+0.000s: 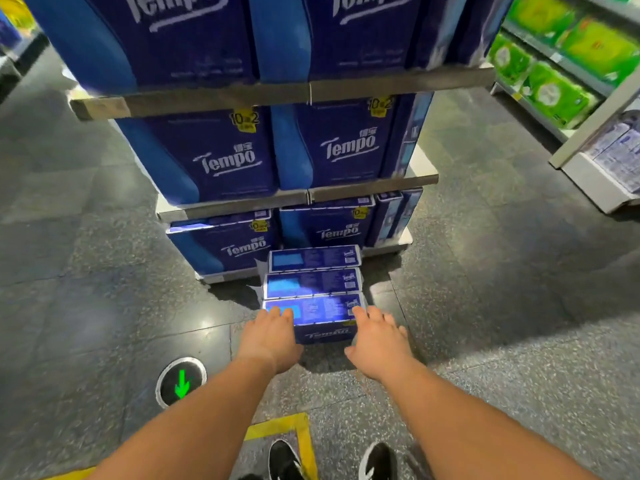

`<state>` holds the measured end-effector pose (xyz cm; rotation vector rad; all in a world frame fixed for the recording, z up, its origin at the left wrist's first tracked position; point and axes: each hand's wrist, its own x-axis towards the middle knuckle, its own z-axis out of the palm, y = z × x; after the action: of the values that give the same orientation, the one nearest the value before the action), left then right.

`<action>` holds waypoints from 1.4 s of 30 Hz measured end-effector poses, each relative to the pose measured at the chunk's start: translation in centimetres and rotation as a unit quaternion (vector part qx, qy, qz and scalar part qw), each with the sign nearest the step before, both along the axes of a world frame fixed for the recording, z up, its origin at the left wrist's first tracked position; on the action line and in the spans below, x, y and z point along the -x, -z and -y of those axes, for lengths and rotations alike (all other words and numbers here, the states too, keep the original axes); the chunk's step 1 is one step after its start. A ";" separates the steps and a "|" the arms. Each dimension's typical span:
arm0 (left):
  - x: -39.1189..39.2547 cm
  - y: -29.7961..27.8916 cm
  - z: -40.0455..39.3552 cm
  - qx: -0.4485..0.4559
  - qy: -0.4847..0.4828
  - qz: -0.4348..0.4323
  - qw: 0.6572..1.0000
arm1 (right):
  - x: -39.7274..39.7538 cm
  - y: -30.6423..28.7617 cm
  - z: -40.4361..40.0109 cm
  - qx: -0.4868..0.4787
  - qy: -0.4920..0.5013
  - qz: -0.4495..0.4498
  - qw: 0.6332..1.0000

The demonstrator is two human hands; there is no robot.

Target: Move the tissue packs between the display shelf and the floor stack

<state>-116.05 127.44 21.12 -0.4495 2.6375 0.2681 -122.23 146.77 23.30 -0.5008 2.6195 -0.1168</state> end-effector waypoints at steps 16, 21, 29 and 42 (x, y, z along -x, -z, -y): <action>12.4 39.8 6.3 0.040 -0.016 -0.061 0.997 | 14.9 41.4 5.0 -0.039 -0.117 -0.036 0.992; 11.4 39.7 5.9 0.069 0.020 -0.064 0.995 | 14.9 40.6 5.1 -0.048 -0.143 -0.071 0.986; 11.1 39.6 6.2 0.120 0.087 -0.050 0.988 | 15.4 41.6 3.9 -0.081 -0.175 -0.062 0.979; 15.0 19.7 10.9 0.076 0.069 -0.057 0.993 | 19.6 20.9 7.5 -0.082 -0.211 -0.112 0.968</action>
<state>-131.07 116.51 1.47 -0.3056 2.7973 0.0493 -141.82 139.24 2.39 -1.0472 2.6373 0.3095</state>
